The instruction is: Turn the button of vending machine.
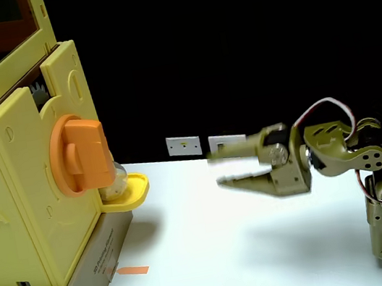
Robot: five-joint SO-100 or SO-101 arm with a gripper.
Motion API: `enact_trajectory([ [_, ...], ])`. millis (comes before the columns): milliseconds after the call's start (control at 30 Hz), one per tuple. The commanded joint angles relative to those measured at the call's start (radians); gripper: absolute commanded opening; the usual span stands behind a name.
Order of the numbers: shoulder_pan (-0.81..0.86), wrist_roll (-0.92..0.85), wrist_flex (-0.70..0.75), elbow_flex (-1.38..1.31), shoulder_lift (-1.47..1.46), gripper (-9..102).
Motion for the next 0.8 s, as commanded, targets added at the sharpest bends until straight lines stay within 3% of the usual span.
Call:
enact_trajectory([
  [0, -0.012, 0.014, 0.143, 0.156, 0.140, 5],
  [200, 0.012, -0.103, 0.445, 0.026, 0.141, 1],
  [333, 0.023, -0.127, 0.552, -0.031, 0.143, 1],
  [533, -0.005, -0.146, 0.611, -0.017, 0.146, 1],
  [767, -0.025, -0.144, 0.563, 0.052, 0.146, 1],
])
